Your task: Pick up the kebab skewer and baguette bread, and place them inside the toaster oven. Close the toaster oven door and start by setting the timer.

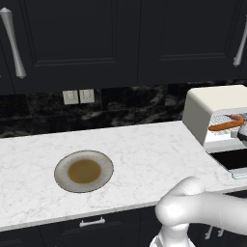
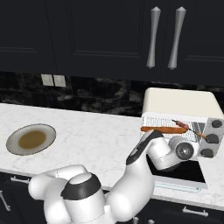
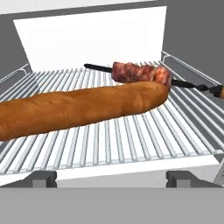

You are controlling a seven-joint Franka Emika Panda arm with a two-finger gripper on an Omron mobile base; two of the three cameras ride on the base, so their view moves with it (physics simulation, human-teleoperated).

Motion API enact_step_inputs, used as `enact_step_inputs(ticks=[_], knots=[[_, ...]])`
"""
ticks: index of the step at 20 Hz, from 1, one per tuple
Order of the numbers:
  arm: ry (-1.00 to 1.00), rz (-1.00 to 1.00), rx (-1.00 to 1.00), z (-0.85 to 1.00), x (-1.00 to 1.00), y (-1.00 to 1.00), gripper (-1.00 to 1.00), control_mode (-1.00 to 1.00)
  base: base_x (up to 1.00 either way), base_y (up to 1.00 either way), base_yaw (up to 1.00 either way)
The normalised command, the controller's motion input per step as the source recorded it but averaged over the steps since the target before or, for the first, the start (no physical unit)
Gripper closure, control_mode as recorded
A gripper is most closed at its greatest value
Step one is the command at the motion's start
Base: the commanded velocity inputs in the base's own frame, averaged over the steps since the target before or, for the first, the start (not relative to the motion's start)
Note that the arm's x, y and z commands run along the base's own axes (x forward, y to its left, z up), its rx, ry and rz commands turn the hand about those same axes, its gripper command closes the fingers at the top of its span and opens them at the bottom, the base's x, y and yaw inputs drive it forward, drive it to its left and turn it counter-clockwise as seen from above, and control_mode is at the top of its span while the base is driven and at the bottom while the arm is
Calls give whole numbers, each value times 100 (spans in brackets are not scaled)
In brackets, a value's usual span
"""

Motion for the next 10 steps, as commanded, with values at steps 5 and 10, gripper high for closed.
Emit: enact_step_inputs(ticks=[5, 10], knots=[[0, -3, 0, 0, 23, 0, -100, -100, 0, 0, 0], [0, -1, 0, 0, 21, 0, -100, -100, 0, 0, 0]])
